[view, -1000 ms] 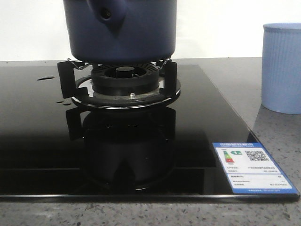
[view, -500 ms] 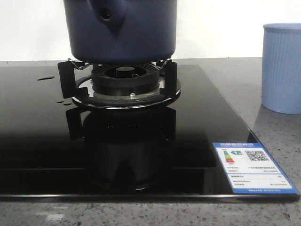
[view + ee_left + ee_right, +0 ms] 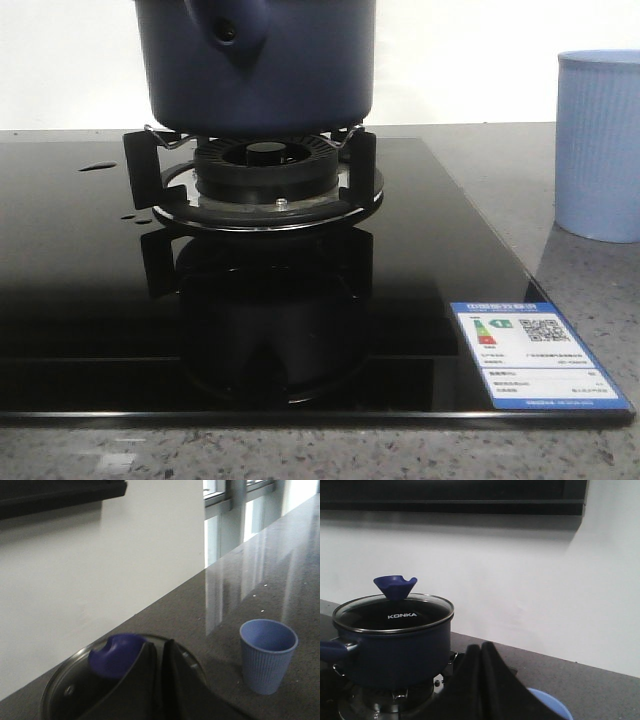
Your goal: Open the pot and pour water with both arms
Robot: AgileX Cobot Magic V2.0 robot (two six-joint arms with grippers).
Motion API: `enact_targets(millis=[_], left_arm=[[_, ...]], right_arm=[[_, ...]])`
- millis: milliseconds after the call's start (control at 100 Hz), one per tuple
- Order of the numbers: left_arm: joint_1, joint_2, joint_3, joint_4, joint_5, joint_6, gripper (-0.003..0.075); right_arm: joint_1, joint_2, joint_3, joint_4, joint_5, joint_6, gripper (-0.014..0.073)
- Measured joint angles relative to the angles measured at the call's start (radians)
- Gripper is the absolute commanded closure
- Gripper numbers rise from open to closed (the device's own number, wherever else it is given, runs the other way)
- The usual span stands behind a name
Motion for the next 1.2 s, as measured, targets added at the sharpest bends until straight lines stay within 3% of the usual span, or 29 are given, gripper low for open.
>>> enact_targets(millis=[270, 500, 700, 1200], left_arm=[[0.0, -0.444, 0.401, 0.032, -0.227, -0.105, 0.0739], [0.0, -0.745, 0.627, -0.006, -0.286, -0.145, 0.0739], [0.0, -0.845, 0.68, -0.046, -0.292, -0.149, 0.0739], [0.0, -0.851, 0.682, -0.056, -0.292, -0.151, 0.0739]], right_arm=[[0.0, -0.156, 0.067, -0.209, 0.0, 0.189, 0.066], [0.0, -0.196, 0.072, -0.235, -0.019, 0.216, 0.066], [0.0, -0.196, 0.072, -0.238, -0.019, 0.217, 0.066], [0.0, -0.196, 0.072, -0.238, -0.021, 0.219, 0.066]])
